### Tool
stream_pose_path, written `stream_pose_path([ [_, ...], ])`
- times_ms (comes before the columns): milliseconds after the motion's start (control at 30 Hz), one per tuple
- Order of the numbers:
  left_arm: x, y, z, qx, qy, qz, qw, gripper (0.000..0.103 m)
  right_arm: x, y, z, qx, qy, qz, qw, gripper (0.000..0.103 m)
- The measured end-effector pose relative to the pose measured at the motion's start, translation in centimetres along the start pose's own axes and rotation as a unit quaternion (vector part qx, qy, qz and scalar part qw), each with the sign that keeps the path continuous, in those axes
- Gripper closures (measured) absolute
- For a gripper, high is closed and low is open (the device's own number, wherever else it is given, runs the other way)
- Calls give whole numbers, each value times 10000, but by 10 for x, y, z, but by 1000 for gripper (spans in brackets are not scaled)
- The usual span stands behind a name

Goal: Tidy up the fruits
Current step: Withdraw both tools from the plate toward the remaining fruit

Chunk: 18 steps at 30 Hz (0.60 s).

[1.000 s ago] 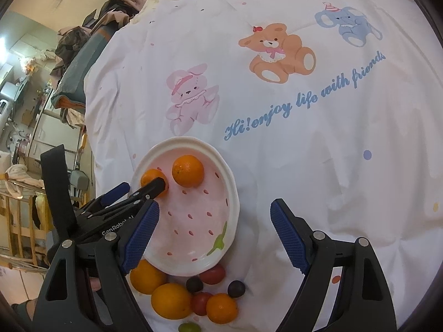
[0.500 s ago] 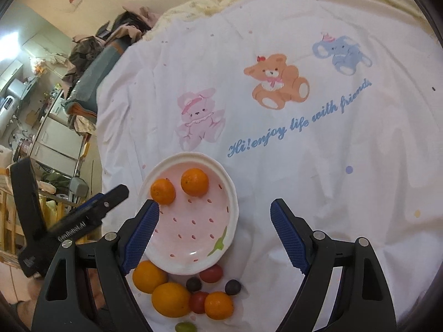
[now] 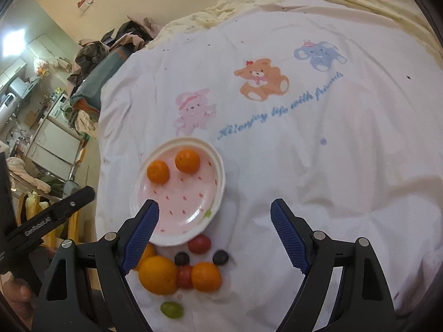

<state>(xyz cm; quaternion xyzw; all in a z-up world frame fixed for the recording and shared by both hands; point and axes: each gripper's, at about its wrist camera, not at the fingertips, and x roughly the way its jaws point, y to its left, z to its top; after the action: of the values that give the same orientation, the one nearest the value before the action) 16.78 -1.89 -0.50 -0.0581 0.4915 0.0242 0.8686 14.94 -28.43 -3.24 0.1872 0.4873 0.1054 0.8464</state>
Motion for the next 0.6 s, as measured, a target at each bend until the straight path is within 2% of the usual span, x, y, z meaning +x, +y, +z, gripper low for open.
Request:
stream_pose_path([
  [267, -12, 1, -31, 238, 140, -144, 9995, 16, -7, -5, -30, 66, 158, -108, 9998, 18],
  [500, -13, 14, -50, 94, 274, -165, 9994, 16, -13, -15, -44, 195, 214, -207, 9994, 18],
  [600, -8, 21, -60, 3, 383, -325, 9987, 16, -11, -19, -46, 264, 285, -276, 9989, 18],
])
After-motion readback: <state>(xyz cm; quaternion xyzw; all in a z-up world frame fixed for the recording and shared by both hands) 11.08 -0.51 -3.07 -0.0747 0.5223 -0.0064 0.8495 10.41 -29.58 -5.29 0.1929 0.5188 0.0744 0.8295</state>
